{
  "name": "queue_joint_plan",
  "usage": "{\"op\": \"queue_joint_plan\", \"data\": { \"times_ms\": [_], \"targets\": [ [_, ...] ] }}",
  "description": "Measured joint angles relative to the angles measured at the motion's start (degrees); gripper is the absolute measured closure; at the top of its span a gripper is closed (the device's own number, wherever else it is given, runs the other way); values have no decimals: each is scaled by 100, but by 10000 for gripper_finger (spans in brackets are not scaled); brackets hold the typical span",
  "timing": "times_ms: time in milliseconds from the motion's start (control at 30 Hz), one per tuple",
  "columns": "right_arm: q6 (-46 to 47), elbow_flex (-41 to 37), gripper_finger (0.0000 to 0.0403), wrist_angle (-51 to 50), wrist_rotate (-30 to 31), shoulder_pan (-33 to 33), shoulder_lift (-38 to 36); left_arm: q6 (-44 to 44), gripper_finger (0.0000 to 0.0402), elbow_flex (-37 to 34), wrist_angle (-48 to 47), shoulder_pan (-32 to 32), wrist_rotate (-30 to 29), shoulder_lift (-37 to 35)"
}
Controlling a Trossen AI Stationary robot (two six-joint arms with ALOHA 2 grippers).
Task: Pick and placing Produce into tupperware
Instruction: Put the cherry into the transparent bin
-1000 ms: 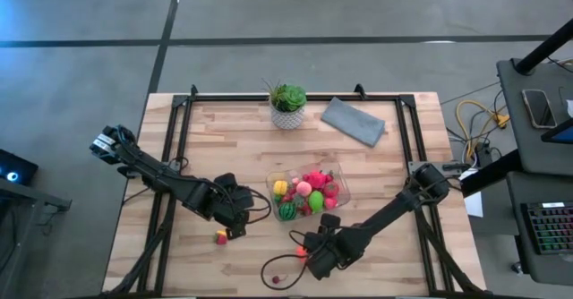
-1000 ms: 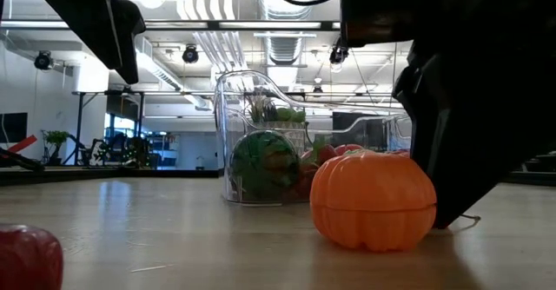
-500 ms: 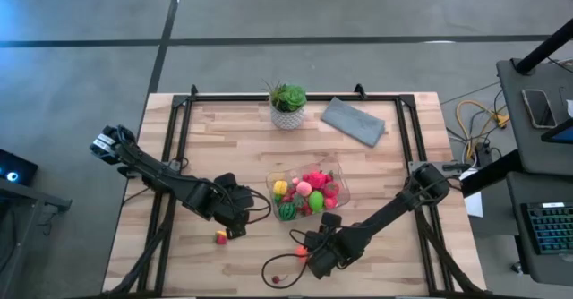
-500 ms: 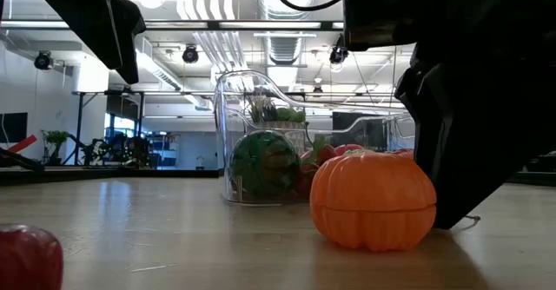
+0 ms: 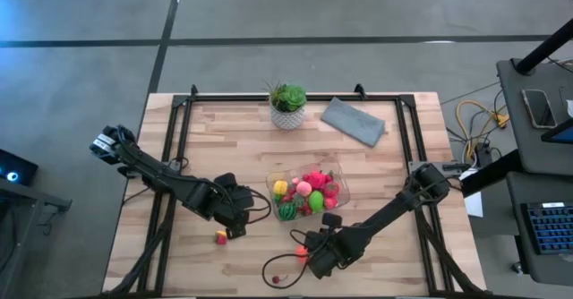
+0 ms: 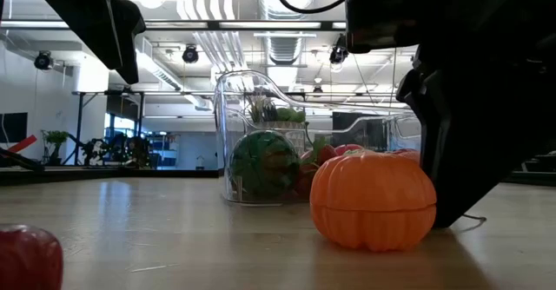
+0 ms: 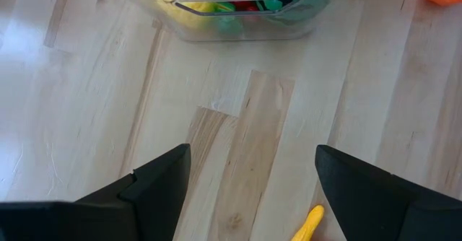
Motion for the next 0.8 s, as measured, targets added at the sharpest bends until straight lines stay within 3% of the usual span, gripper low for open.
{"op": "queue_joint_plan", "data": {
  "times_ms": [167,367,467,633,800],
  "targets": [
    [36,20,318,-41,-60,-1,-2,1,119,0,0,0,0,0],
    [39,515,320,-774,-254,4,-206,1,119,0,0,0,0,0],
    [41,849,321,-1107,223,16,-584,2,119,-2,1,0,0,0],
    [214,1025,314,-1272,1611,-262,-1373,4,119,-10,-4,0,0,0],
    [317,746,293,-1508,1311,-1207,-1776,3,119,-11,30,0,0,0]
  ]
}}
